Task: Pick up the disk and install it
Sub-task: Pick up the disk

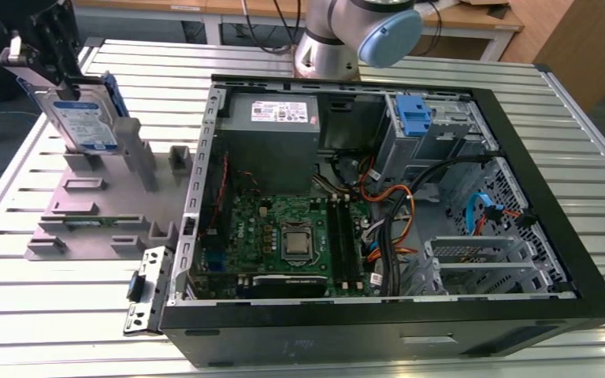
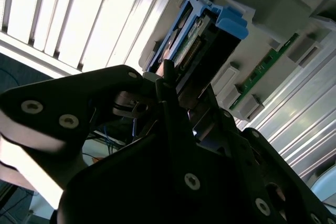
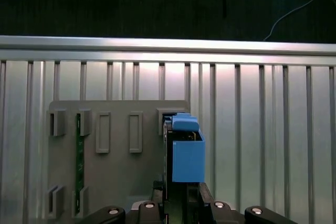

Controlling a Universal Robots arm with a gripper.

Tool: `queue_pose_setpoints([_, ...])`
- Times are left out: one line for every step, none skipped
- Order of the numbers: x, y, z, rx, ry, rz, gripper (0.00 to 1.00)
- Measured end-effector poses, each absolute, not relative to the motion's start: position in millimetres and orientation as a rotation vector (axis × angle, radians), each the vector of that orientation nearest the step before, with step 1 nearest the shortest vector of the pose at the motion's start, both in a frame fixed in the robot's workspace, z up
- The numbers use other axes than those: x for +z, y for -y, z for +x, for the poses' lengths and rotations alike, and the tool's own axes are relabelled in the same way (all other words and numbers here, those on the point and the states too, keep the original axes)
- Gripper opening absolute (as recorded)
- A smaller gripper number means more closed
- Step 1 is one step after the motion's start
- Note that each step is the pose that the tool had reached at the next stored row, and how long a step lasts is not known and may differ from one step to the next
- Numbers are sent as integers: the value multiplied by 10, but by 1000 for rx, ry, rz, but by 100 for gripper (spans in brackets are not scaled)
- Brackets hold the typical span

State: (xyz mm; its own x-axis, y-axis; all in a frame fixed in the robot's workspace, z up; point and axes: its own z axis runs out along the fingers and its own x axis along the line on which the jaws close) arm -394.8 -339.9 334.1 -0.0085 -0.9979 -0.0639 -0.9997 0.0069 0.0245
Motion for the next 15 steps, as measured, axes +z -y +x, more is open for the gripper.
queue_pose_setpoints([3363,3399,-3948,97,-2209,-2192,35])
queue_pose_setpoints([3387,3399,-3948,97,-2209,-2192,35])
queue_pose_setpoints([3408,3399,-3948,97,-2209,-2192,35])
queue_pose_setpoints([3423,3399,-3948,97,-2209,-2192,35])
queue_pose_setpoints([3432,3399,-3949,97,-2209,-2192,35])
queue_pose_setpoints([3433,3399,-3948,96,-2209,-2192,35])
queue_pose_setpoints([3432,3399,-3948,94,-2210,-2193,35])
queue_pose_setpoints([3434,3398,-3949,91,-2212,-2195,35])
queue_pose_setpoints([3435,3399,-3949,88,-2214,-2196,35])
queue_pose_setpoints([3435,3399,-3949,88,-2214,-2196,35])
queue_pose_setpoints([3435,3399,-3948,88,-2214,-2197,35])
queue_pose_setpoints([3434,3399,-3948,87,-2214,-2197,35])
queue_pose_setpoints([3434,3399,-3948,87,-2214,-2197,35])
queue_pose_setpoints([3436,3399,-3948,87,-2214,-2197,35])
queue_pose_setpoints([3443,3399,-3948,87,-2214,-2197,35])
